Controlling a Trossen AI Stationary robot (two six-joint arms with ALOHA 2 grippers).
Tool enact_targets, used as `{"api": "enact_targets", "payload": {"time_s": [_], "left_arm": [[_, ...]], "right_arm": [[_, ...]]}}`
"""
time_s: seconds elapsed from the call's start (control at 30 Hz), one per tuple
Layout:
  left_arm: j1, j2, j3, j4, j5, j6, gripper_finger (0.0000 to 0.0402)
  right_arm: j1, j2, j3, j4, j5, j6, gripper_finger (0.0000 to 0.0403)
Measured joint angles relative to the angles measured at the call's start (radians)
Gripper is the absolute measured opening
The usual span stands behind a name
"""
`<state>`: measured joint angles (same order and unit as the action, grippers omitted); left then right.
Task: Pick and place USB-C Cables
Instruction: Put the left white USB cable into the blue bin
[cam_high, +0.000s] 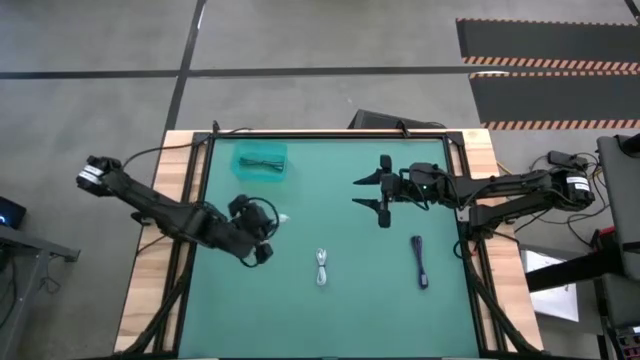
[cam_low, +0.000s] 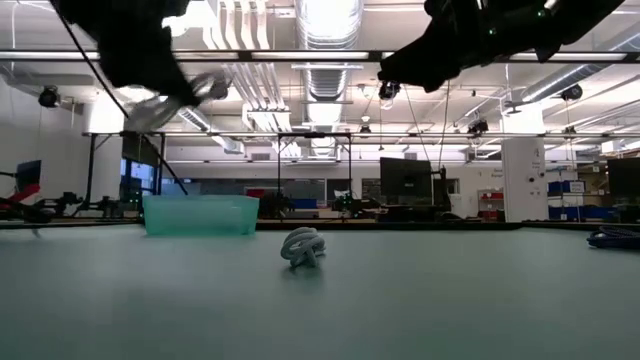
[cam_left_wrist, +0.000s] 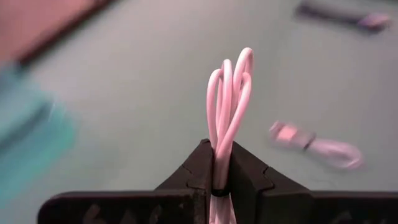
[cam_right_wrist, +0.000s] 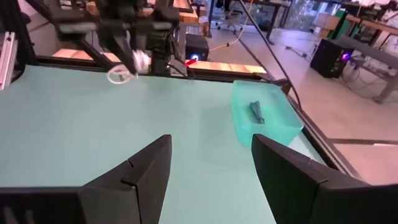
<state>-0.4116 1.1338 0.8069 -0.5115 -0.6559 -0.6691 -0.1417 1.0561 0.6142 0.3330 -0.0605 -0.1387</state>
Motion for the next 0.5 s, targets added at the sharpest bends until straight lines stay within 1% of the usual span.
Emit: {"api": "enact_targets", "payload": {"time_s": [0.1,0.2,0.33,0.5], "left_arm": [[0.013,-0.043,-0.021,0.191,0.003,0.227,0.0017],[0.022,-0.079,-0.027,0.288,0.024,0.392,0.0017],[0.033,-0.115,-0.026,0.342,0.035,0.536,0.0017],[0.071,-0.149,-0.025,0.381,0.055,0.651,0.0017]], "right_arm": [[0.0,0.0,-0.012,0.041,0.0,0.018,0.0215],[0.0,0.0,-0.03,0.091,-0.001,0.036,0.0215],[0.0,0.0,-0.062,0.167,-0.017,0.058,0.0215],[0.024,0.0,-0.089,0.243,-0.026,0.086,0.0215]]}}
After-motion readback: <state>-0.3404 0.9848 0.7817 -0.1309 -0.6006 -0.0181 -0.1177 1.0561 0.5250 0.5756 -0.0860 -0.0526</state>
